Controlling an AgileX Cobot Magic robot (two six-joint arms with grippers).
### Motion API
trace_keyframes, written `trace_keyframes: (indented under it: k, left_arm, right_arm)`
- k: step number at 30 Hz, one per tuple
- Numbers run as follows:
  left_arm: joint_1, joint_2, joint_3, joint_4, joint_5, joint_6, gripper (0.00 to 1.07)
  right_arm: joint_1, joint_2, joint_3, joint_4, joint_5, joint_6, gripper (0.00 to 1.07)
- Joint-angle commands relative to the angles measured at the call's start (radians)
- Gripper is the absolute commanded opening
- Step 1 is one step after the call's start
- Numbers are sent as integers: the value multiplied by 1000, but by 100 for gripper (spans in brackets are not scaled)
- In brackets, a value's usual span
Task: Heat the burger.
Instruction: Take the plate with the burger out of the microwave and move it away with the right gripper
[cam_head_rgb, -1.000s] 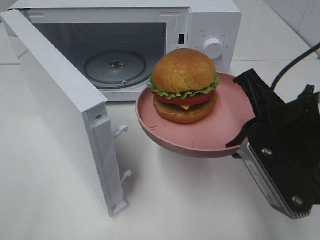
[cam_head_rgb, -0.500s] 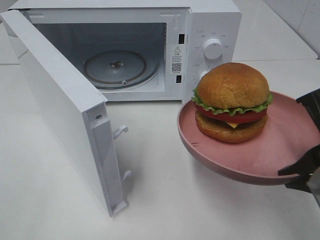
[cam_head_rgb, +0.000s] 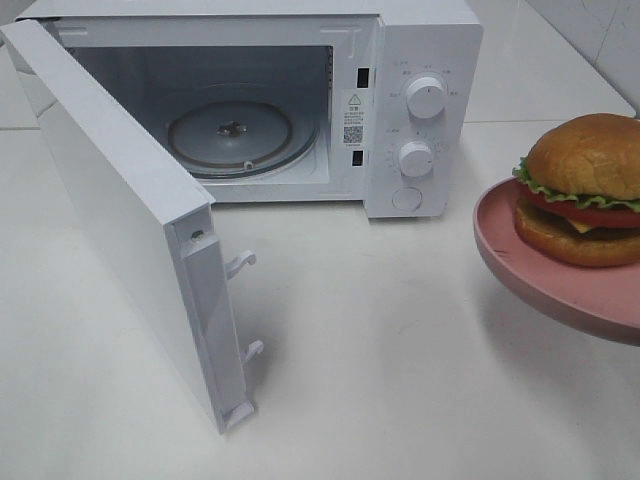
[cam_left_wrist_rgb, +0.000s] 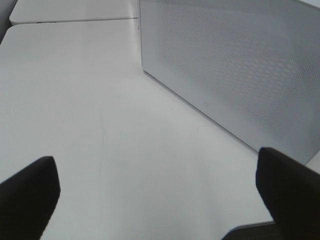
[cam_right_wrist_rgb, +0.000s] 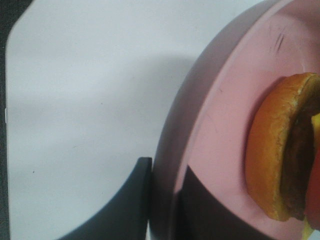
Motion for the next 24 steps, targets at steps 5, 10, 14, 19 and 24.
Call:
trace_keyframes:
  k: [5,10,14,19,24]
  left_arm:
    - [4,-7,4,-10,-13,1,100]
    - [4,-7,4,-10,-13,1,100]
    - [4,-7,4,-10,-13,1,100]
    - [4,-7,4,-10,-13,1,100]
    - [4,-7,4,-10,-13,1,100]
  right_arm:
    - [-4,-14,-7,-167,-46,227,0]
    - [-4,-14,-7,-249,-46,358,0]
    - [-4,-14,-7,-292,-39,429,0]
    - [-4,-14,15,-391,-32,570,0]
    - [-4,-14,78,-451,-2,728,0]
